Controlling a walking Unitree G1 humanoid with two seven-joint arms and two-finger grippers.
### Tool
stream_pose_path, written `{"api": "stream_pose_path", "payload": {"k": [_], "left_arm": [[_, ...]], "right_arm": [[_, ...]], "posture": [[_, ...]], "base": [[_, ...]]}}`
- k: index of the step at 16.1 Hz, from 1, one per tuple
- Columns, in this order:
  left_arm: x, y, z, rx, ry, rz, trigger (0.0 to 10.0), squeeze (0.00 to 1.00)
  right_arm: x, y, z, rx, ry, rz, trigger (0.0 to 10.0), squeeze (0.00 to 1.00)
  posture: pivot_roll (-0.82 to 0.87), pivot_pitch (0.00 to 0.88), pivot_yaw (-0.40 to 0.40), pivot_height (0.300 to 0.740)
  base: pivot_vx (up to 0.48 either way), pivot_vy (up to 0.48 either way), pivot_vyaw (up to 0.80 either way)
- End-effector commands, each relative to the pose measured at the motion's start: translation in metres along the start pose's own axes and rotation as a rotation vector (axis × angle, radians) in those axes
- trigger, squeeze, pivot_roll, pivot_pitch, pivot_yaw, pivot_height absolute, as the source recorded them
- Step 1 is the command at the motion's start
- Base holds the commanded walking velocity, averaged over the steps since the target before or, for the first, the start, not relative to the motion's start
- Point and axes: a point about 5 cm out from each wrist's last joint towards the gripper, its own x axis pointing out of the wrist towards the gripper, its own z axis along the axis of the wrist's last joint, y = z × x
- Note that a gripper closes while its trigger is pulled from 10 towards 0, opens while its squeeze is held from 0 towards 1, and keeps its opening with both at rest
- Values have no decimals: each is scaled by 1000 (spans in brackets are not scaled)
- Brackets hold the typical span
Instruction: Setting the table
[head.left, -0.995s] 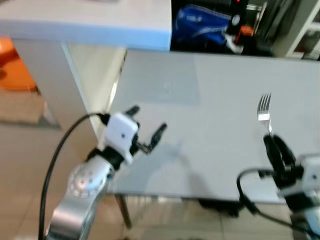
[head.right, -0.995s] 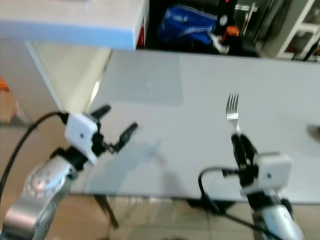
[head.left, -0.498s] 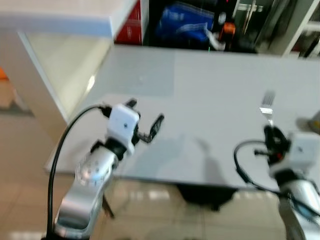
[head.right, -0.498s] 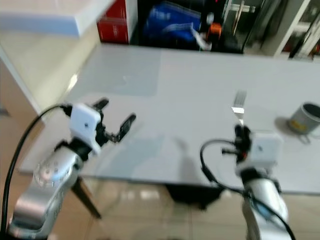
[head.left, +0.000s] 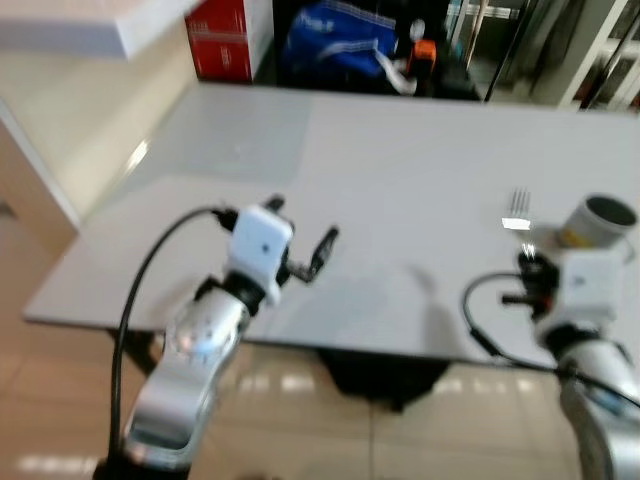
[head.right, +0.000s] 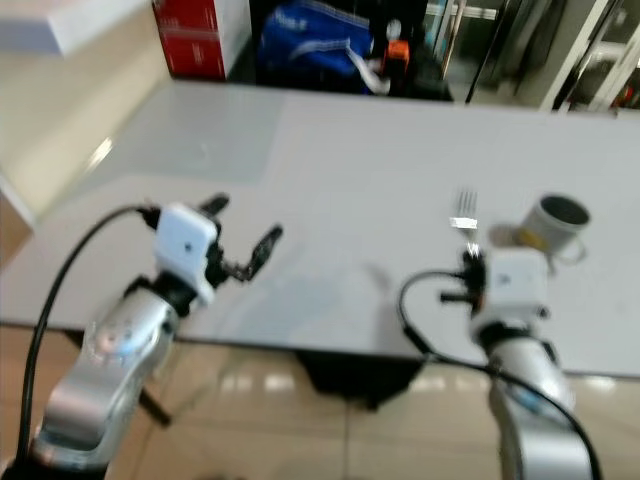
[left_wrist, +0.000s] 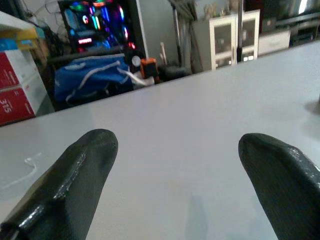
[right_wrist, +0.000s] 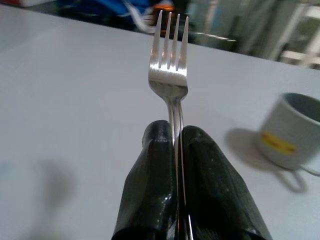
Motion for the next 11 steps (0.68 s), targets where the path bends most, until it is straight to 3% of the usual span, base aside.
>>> {"api": "stream_pose_path", "payload": {"k": [1, 11], "left_arm": [[2, -1, 0, 7, 2, -5, 10000, 0], [12, 0, 1, 37, -6, -5, 10000, 0]], "right_arm": [[1, 1, 6, -11, -14, 15, 10000, 0], [6, 5, 5, -1, -9, 40, 10000, 0]], "posture": [[-7, 33, -18, 740], [-10, 26, -16, 740]], "base": [[0, -371, 0], [0, -371, 0]]}}
